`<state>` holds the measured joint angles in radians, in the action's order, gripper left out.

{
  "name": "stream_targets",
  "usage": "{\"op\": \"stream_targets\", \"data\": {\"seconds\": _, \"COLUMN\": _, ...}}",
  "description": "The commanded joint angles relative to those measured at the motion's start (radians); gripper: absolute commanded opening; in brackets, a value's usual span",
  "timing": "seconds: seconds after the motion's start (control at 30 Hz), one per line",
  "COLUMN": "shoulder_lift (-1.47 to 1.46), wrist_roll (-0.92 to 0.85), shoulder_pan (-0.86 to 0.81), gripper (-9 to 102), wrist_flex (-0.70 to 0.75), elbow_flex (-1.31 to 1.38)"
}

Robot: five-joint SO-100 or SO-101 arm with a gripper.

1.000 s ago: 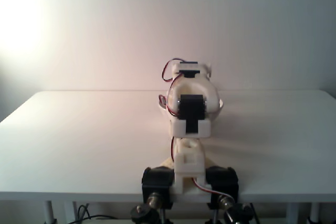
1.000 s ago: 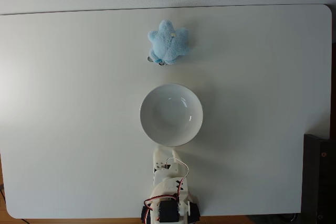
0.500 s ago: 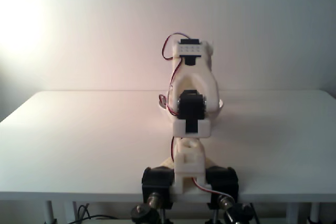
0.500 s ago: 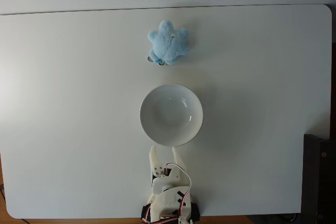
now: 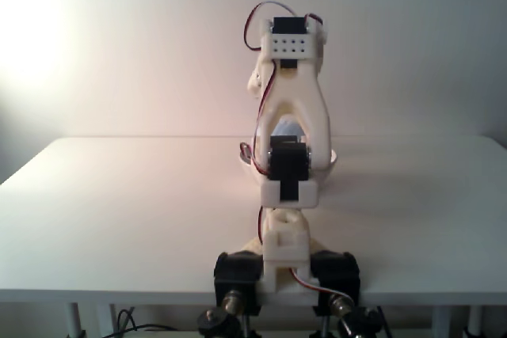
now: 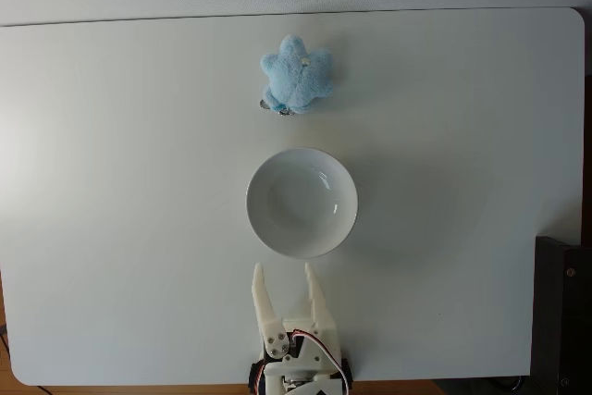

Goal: Grasp a skyblue doll and put it into the bowl.

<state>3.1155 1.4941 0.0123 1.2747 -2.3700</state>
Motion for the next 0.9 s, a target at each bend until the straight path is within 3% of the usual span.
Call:
{"op": "stream_targets", "data": {"seconds": 0.0, "shoulder_lift": 0.295, "wrist_roll": 0.0, "shoulder_pan": 0.009, "gripper": 41, "wrist_flex": -0.015, "elbow_flex": 0.083}}
{"op": "stream_targets", "data": {"seconds": 0.27, "shoulder_lift": 0.293, "wrist_roll": 0.006, "shoulder_pan": -0.006, "gripper": 61, "wrist_flex": -0.015, "elbow_flex": 0.166}}
{"op": "stream_targets", "data": {"seconds": 0.53, "shoulder_lift": 0.273, "wrist_roll": 0.008, "shoulder_pan": -0.008, "gripper": 61, "wrist_flex": -0.02, "elbow_flex": 0.16}}
{"op": "stream_targets", "data": {"seconds": 0.87, "shoulder_lift": -0.066, "wrist_roll": 0.006, "shoulder_pan": -0.008, "gripper": 61, "wrist_flex": -0.173, "elbow_flex": 0.172}}
